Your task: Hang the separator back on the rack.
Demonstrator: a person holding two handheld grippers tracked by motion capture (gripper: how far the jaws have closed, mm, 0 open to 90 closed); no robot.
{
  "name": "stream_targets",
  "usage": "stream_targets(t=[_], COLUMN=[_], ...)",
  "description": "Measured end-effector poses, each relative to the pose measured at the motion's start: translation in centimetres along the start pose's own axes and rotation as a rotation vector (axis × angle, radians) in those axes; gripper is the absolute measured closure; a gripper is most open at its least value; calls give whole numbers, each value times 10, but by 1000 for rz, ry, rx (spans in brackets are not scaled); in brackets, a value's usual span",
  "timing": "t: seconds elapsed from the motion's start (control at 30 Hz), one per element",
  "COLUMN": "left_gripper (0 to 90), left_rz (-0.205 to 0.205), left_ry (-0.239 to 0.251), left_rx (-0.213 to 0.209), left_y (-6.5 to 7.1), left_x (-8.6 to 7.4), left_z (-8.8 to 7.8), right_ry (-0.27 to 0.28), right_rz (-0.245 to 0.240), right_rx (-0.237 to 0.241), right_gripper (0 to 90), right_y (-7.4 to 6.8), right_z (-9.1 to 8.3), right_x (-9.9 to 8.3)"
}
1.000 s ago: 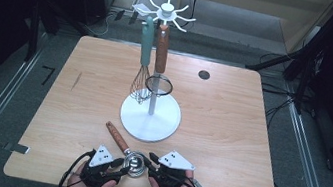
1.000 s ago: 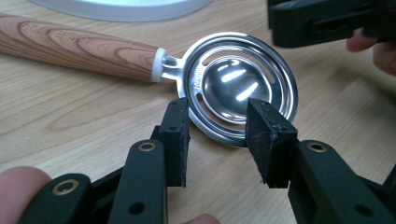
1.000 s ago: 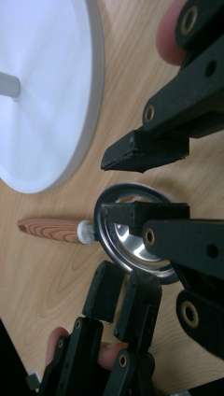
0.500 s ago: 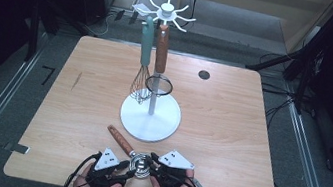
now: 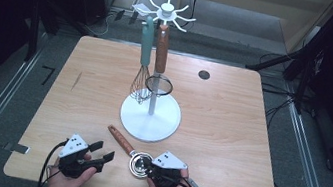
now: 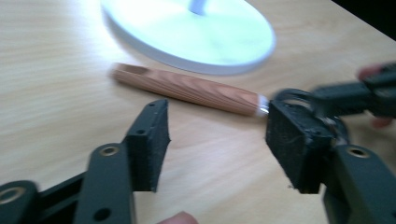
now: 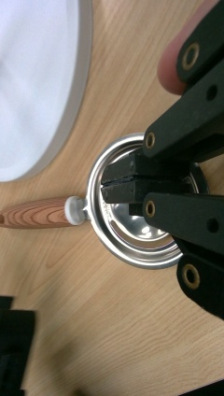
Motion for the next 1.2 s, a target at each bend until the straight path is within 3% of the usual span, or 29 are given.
stream_targets(t=[0.27,0.6,0.97,1.2], left_gripper=[262,226,213,212], left_rz=[-53,-114,-139,-117], left_ry=[43,66,83,72], left_rx=[125,202,245,251], left_y=[-41,-76,-97,-96], left_x=[-1,-3,-1,-2], left_z=[-13,-23,-21,-16], right_ry=[-50,-50,-51,-59], right_rz=[-18,-21,-24,-26], right_rx=[-2,-7,-12,-30], right_gripper=[900,900,900,900], right_y=[2,6,14,25], right_z=[4,-3,-18,-30], right_x=[-4,-9,-18,-23])
Point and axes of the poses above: each handheld gripper's, and its own axes: z roughly forward along the jaws, x roughly out of its top, y roughly to its right, the point moved 4 cm from there along z, roughly forward along the jaws, and after that the axes turned 6 degrees about z, right-handed, at the moved point
